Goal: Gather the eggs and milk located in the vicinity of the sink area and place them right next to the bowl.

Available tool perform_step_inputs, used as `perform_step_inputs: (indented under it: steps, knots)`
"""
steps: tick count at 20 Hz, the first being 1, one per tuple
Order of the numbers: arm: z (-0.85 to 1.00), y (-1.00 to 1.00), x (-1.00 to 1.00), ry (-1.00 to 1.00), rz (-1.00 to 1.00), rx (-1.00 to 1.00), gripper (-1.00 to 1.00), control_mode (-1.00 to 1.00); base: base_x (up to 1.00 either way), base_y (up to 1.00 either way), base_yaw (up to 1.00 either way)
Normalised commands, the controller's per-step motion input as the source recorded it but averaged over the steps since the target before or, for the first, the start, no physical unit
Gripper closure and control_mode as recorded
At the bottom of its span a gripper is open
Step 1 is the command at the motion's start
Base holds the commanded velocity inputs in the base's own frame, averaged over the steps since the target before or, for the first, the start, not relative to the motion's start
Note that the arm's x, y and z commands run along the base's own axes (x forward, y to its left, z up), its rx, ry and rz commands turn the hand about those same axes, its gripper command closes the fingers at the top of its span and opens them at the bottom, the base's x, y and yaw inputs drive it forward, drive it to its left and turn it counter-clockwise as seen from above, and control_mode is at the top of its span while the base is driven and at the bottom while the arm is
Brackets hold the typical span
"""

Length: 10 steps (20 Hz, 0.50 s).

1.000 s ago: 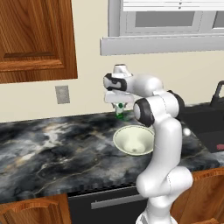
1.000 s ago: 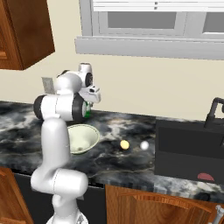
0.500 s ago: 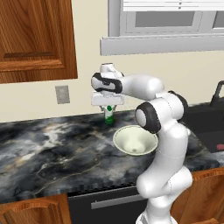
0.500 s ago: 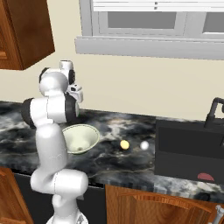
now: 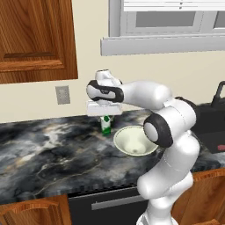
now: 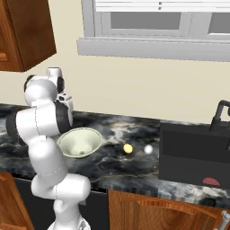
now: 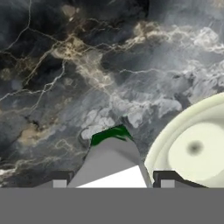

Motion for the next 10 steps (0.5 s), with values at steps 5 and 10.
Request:
perform_step_inputs:
  steps: [5, 10]
  knots:
    - [0.05, 0.34, -0.53, 0.0, 0.0, 0.0, 1.0, -1.0, 0.0, 0.0, 0.0]
    - [-0.15, 0.26, -0.15, 0.01, -0.02, -0.13, 1.0, -1.0, 0.0, 0.0, 0.0]
